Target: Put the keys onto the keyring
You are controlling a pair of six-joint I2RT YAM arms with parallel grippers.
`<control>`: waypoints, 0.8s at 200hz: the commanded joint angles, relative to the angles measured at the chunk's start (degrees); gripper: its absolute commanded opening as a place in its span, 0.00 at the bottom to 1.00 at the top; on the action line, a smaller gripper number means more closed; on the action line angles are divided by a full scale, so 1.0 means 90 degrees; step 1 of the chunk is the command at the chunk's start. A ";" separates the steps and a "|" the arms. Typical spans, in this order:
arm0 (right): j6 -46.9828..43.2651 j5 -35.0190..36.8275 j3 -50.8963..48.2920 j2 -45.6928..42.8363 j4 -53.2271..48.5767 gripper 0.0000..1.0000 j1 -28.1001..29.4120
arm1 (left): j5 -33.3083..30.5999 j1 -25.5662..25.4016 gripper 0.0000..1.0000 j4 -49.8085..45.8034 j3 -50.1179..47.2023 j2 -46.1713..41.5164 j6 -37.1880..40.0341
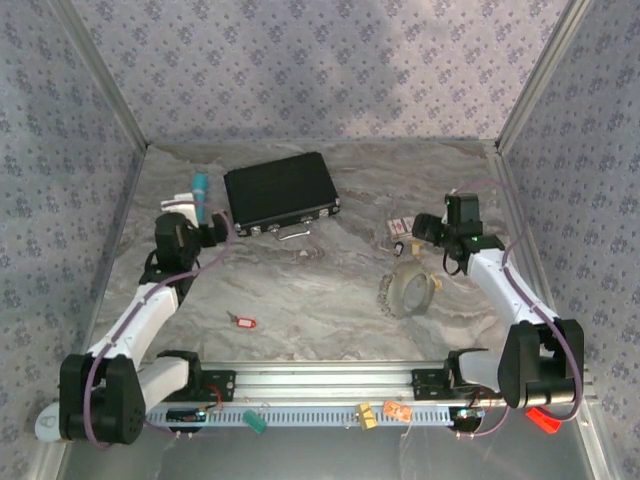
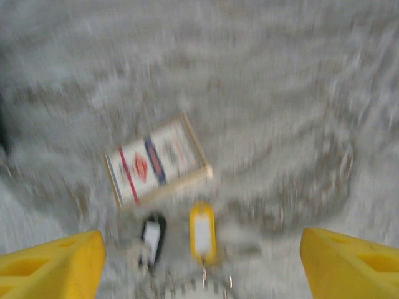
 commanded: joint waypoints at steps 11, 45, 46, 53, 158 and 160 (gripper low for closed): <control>0.0878 0.0055 0.0175 -0.0517 -0.2187 0.77 0.0747 | 0.0054 -0.1009 1.00 -0.1079 0.0356 -0.0319 -0.0037; 0.2046 0.0012 -0.0312 -0.1190 -0.2749 0.62 0.1442 | -0.0321 -0.2382 1.00 -0.1267 0.0279 -0.0554 0.0184; 0.2095 -0.0008 -0.0330 -0.1218 -0.2772 0.60 0.1471 | -0.0327 -0.2401 1.00 -0.1263 0.0280 -0.0559 0.0190; 0.2178 -0.0068 -0.0391 -0.1282 -0.2837 0.59 0.1530 | -0.0355 -0.2692 0.99 -0.1228 0.0243 -0.0605 0.0260; 0.3573 -0.0096 -0.0919 -0.1320 -0.2813 0.51 0.2166 | 0.0119 -0.6170 0.69 -0.0008 0.0681 0.1909 0.3334; 0.3585 -0.0074 -0.0926 -0.1360 -0.2862 0.51 0.2145 | 0.0116 -0.6190 0.68 0.0018 0.0720 0.1985 0.3348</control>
